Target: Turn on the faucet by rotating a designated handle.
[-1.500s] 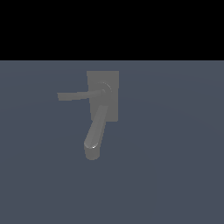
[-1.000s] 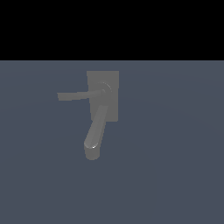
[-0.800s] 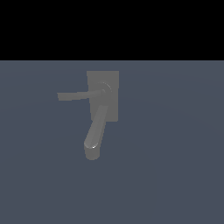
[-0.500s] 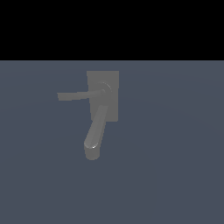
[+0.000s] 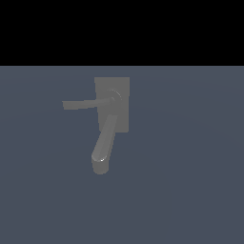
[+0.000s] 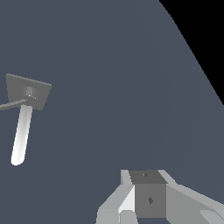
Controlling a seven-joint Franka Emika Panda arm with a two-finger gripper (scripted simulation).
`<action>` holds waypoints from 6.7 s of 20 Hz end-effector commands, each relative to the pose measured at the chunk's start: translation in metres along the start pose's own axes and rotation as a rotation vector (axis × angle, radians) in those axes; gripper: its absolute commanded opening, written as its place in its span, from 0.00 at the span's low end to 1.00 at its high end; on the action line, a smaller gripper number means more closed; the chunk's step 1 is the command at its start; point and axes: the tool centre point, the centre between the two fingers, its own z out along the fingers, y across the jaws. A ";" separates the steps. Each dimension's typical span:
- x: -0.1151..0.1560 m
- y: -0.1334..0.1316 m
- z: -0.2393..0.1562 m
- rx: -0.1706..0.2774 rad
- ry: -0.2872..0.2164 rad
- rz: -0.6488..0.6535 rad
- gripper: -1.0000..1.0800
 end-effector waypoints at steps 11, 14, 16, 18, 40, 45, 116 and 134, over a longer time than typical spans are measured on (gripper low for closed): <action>0.036 0.004 -0.062 -0.422 0.211 -0.032 0.00; 0.041 0.001 -0.072 -0.481 0.240 -0.044 0.00; 0.044 -0.001 -0.077 -0.512 0.255 -0.051 0.00; 0.046 -0.003 -0.081 -0.538 0.268 -0.057 0.00; 0.064 -0.032 -0.103 -0.548 0.332 -0.093 0.00; 0.064 -0.032 -0.102 -0.553 0.331 -0.093 0.00; 0.065 -0.496 0.255 -1.378 0.720 -2.044 0.00; 0.061 -0.469 0.300 -1.402 0.611 -2.191 0.00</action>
